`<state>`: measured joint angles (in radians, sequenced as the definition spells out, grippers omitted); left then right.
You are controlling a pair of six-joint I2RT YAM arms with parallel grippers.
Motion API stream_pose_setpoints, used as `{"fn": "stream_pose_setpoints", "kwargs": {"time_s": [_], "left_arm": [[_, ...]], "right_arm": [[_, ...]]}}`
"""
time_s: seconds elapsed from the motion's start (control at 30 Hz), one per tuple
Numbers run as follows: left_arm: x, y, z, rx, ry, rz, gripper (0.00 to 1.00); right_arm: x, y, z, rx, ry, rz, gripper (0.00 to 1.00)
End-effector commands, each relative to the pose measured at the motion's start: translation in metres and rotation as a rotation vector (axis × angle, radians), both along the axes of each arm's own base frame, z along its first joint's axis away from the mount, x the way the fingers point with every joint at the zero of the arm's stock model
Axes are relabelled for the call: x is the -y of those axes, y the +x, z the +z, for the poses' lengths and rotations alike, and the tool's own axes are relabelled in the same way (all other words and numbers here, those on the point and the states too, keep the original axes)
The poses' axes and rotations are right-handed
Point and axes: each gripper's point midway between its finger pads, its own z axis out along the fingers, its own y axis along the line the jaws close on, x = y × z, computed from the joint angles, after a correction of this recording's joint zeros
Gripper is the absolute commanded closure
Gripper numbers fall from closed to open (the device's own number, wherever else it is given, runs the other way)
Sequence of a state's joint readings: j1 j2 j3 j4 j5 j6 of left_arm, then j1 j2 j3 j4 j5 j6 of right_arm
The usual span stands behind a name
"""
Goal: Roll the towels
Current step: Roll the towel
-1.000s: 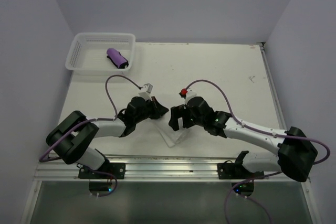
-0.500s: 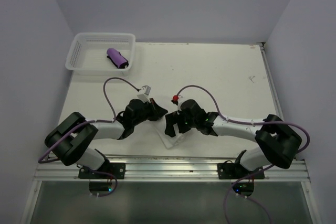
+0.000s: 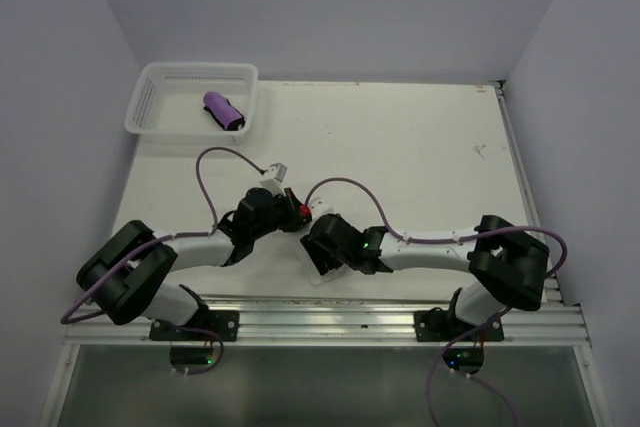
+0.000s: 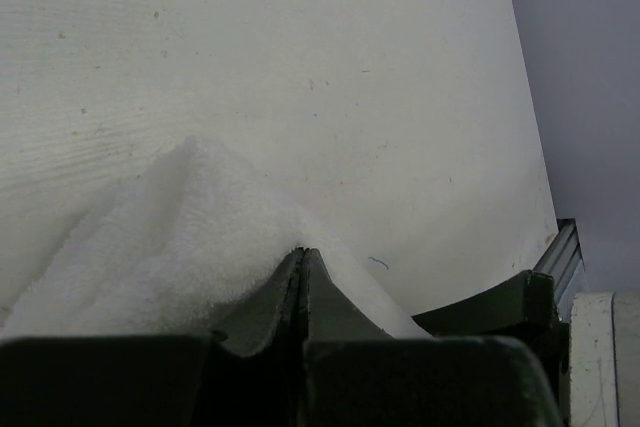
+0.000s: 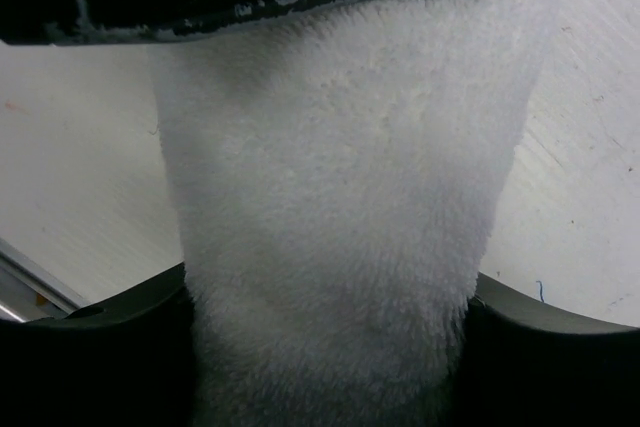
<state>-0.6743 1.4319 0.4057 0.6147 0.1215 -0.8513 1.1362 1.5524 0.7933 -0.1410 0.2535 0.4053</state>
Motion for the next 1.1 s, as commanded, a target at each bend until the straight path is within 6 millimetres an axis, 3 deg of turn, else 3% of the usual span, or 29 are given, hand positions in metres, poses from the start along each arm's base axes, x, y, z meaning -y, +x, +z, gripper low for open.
{"fn": "stream_pose_setpoints", "kwargs": {"time_s": [0.0, 0.2, 0.4, 0.53, 0.63, 0.77, 0.87, 1.07], "left_arm": [[-0.026, -0.013, -0.039, -0.110, 0.183, 0.028, 0.96], [-0.036, 0.004, -0.017, -0.091, 0.219, 0.080, 0.71], [-0.073, 0.029, 0.011, -0.075, 0.229, 0.182, 0.53], [-0.103, 0.034, 0.025, -0.091, 0.313, 0.269, 0.29], [-0.116, 0.038, 0.049, -0.044, 0.330, 0.321, 0.16], [-0.128, 0.042, 0.093, 0.064, 0.307, 0.373, 0.06], [-0.142, 0.045, 0.107, 0.099, 0.353, 0.418, 0.00], [-0.161, 0.045, 0.101, 0.084, 0.411, 0.449, 0.00]], "right_arm": [[0.006, 0.008, 0.002, 0.075, -0.089, -0.024, 0.46], [0.003, 0.010, 0.004, 0.129, -0.150, -0.025, 0.60], [0.002, 0.012, 0.001, 0.138, -0.161, -0.027, 0.71], [-0.004, 0.014, 0.003, 0.143, -0.161, -0.020, 0.77], [-0.009, 0.017, 0.004, 0.149, -0.165, -0.012, 0.81], [-0.015, 0.018, 0.002, 0.142, -0.168, -0.006, 0.92], [-0.022, 0.019, 0.004, 0.139, -0.156, 0.001, 0.96], [-0.032, 0.023, 0.014, 0.145, -0.140, 0.009, 1.00]]}}
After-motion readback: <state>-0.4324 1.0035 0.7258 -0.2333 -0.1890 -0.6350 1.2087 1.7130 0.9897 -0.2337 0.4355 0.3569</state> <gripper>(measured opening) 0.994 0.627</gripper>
